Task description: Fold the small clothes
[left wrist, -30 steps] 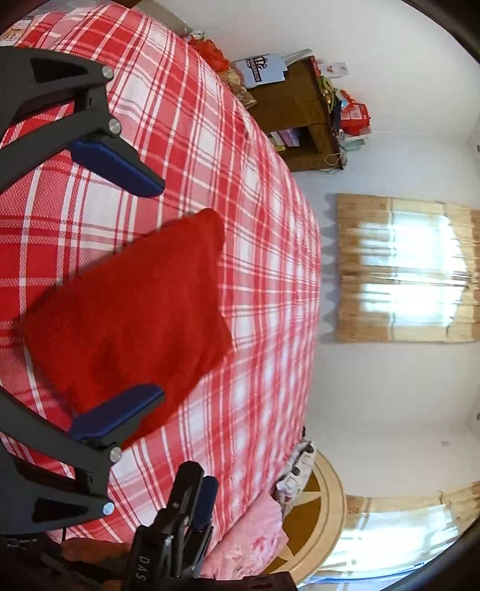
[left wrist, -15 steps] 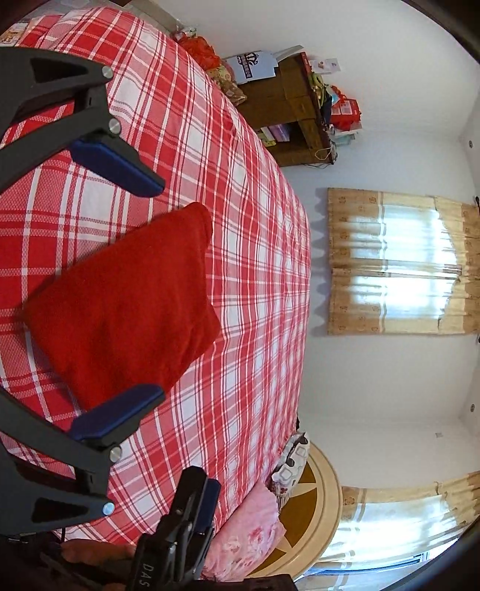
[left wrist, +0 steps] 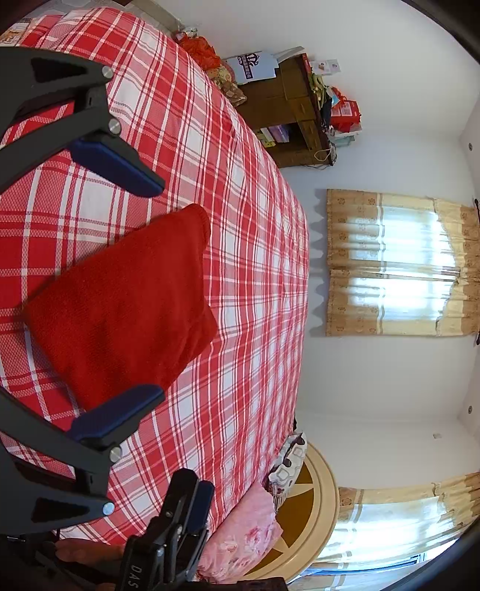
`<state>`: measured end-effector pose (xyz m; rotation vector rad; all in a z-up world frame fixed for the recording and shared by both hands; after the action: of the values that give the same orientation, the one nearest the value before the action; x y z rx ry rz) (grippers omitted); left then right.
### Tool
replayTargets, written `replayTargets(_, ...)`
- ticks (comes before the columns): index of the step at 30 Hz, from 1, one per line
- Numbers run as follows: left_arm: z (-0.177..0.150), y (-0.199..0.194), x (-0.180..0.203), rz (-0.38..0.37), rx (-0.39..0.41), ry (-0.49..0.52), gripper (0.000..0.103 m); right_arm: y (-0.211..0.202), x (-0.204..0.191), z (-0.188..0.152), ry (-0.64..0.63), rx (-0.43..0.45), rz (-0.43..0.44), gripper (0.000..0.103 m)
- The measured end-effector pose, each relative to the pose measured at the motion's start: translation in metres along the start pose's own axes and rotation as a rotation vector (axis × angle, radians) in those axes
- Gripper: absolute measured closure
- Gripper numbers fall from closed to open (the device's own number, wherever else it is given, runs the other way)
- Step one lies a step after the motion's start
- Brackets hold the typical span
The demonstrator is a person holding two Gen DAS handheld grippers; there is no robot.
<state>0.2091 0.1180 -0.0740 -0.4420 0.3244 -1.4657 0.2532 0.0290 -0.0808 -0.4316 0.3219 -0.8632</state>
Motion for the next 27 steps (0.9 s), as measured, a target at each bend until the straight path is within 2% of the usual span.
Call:
replayTargets(22, -0.002, 0.003, -0.002, 0.003, -0.028, -0.004, 0.0, -0.012, 0.002, 0.004, 0.005, 0.037, 0.001, 0.041)
replayTargets(27, 0.0, 0.002, -0.01, 0.039, -0.024, -0.022, 0.0, -0.012, 0.001, 0.003, -0.002, 0.035, -0.001, 0.041)
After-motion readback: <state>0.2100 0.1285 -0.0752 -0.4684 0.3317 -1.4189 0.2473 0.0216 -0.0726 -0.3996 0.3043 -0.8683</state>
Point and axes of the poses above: each gripper's, at about its wrist camera, not at the fingertips, and y roughly the way its jaws point, x to its right, z to its top, the point moved 10 cm from there along y, roughly the way its jaws point, and after that the axes turned 1 degree about -z, right-handed, at the moved point
